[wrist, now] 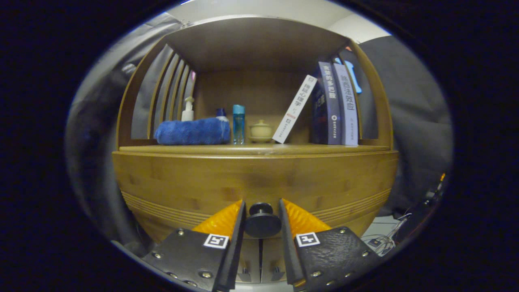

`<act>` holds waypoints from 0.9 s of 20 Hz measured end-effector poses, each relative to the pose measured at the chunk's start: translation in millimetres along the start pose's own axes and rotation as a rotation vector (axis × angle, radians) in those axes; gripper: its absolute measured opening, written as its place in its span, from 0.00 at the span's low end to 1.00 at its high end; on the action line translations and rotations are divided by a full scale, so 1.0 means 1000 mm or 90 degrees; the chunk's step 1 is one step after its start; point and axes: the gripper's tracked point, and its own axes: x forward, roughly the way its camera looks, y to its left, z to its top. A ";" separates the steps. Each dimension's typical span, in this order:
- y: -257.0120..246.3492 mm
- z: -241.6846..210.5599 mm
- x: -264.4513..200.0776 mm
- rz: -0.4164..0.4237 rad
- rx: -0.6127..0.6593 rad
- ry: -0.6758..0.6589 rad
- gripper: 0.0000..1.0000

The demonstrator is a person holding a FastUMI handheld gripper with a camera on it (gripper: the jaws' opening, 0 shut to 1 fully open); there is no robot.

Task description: Pull open the drawer, take out the items inside it, and place them on the countertop above the cabinet.

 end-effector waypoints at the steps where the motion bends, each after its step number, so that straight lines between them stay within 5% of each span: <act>1: 0.003 -0.002 0.002 0.014 -0.009 -0.007 0.46; 4: 0.001 -0.008 -0.004 0.046 -0.002 0.051 0.33; 17: -0.024 -0.017 -0.150 0.028 0.020 0.063 0.33; 18: -0.024 -0.021 -0.165 0.028 0.019 0.069 0.26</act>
